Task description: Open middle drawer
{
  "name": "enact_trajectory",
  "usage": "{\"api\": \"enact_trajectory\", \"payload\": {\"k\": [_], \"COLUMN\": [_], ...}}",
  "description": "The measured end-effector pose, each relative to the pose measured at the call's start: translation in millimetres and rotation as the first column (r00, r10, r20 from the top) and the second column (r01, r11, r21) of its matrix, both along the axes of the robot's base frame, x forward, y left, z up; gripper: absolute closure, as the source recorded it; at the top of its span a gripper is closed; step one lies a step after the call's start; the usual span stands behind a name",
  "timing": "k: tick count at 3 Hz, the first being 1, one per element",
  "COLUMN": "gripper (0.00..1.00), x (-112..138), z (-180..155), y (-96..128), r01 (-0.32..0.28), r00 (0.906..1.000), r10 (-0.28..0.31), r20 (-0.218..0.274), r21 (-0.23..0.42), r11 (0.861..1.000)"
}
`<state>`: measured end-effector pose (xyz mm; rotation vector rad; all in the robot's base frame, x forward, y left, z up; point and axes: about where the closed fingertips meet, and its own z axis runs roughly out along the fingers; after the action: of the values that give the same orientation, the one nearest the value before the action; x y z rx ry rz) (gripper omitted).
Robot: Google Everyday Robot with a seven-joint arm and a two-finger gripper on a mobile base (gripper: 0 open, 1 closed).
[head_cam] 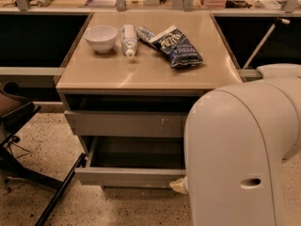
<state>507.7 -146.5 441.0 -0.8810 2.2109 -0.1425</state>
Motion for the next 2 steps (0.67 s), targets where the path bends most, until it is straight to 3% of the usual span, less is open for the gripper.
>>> {"api": "enact_trajectory", "payload": {"k": [1,2], "gripper": [0.00,0.00], "x": [0.0,11.1], "z": [0.0,-6.0], "y": [0.0,-1.3], "r01": [0.000,-0.022], "r00": [1.0000,0.9991], "r10": [0.000,0.022], "r20": [0.000,-0.035], "r21": [0.000,0.002], "r11": [1.000,1.000]}}
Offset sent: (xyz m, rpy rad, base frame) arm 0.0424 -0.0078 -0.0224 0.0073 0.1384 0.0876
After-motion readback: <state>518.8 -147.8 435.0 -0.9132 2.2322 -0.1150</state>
